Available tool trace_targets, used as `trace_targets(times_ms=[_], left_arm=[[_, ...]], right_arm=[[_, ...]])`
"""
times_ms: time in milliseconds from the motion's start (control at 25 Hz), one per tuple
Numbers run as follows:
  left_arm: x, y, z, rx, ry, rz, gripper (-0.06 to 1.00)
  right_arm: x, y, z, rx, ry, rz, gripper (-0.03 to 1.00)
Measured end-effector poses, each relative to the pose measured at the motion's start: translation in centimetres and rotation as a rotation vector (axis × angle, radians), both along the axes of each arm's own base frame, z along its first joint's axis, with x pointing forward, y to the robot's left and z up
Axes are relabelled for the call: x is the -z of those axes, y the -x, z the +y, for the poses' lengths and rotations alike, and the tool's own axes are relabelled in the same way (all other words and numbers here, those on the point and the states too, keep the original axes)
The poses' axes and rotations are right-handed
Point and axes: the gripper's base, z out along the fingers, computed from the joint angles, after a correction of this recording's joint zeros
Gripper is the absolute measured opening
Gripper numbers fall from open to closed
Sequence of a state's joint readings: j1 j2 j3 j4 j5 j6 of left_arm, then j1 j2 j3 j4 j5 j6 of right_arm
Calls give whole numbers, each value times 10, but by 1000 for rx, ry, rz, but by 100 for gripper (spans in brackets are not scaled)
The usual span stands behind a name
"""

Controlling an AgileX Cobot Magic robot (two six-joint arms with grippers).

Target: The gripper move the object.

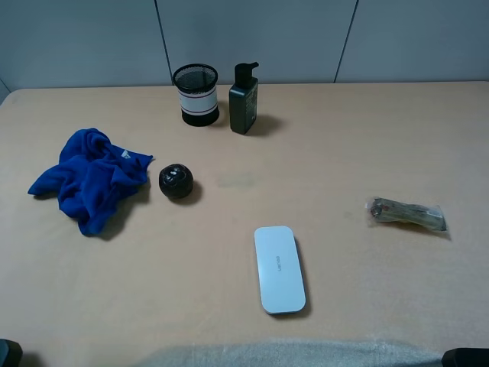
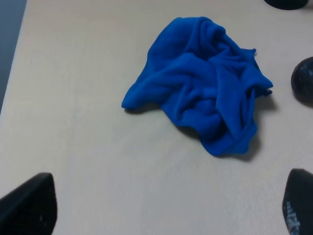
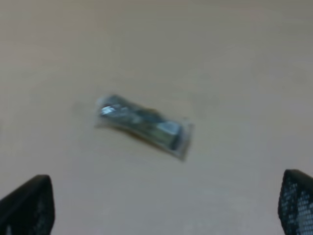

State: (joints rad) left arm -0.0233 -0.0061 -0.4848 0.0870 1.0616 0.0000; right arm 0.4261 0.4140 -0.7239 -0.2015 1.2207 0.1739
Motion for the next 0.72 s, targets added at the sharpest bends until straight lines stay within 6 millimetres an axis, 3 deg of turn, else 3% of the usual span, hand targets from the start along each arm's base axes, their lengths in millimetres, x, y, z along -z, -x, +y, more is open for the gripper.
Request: trace_targets(times_ms=[240,520,720], left_arm=[[0,0,0,0,0,0,93],[0,0,0,0,0,0,93],[0,0,0,0,0,0,93]], right_arm=[[14,33,-17,187,-37,-141,69],[25,61,-21,334,-66,-324,69],[37,62,-19,359,-69,-310,69]])
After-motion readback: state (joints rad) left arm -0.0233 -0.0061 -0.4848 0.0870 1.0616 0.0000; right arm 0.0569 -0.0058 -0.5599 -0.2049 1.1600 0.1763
